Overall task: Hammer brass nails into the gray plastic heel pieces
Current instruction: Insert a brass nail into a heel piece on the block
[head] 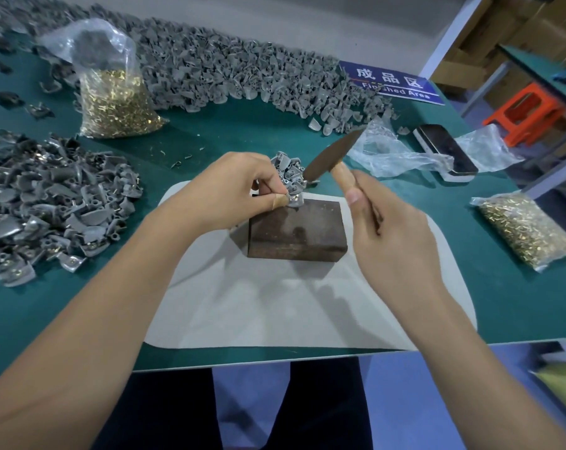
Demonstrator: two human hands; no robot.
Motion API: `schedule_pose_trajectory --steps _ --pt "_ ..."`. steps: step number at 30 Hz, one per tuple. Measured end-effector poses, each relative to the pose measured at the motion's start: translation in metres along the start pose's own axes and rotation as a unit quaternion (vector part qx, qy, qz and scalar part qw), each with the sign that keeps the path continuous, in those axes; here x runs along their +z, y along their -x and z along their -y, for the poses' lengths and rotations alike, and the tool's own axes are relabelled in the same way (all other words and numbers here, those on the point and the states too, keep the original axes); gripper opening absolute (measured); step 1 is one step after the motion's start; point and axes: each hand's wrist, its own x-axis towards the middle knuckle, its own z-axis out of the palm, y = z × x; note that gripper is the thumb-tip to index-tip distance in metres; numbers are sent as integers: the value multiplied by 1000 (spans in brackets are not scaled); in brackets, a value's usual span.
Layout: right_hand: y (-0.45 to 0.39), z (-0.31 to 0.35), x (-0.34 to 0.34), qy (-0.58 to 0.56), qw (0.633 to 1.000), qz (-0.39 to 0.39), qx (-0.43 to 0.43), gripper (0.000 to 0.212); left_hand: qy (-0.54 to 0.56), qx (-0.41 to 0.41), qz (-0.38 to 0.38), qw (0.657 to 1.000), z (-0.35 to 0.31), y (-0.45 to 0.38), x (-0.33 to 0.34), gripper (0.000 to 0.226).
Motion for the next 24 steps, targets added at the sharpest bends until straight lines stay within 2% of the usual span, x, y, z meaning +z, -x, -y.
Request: schedule_pose_trajectory --steps 1,4,8,11,15,18,21,22,24 --pt "0 1 0 -18 1000 -7 3 24 -1 -1 -1 1000 0 0 0 5" --pt "-1 0 0 13 999 53 -4 20 1 -1 -3 1000 0 1 0 5" --pt "0 3 -2 -45 999 -12 10 23 1 2 -2 1000 0 0 0 7" --pt "-2 4 -3 5 999 48 0 21 6 1 -6 1000 2 1 1 7" --pt "-3 4 -5 -16 1000 -6 5 20 5 0 -5 1000 2 0 1 9" --pt "-4 5 -4 28 998 52 -2 20 5 -5 -9 1000 2 0 1 9" --pt "-4 6 -6 -25 1000 -16 9 22 11 -7 -6 1000 2 0 1 11" --pt "-3 7 -5 -40 999 -17 11 22 11 -5 -5 1000 2 0 0 11" --pt "-5 6 -5 -10 999 38 7 22 4 2 -6 1000 3 0 1 11"
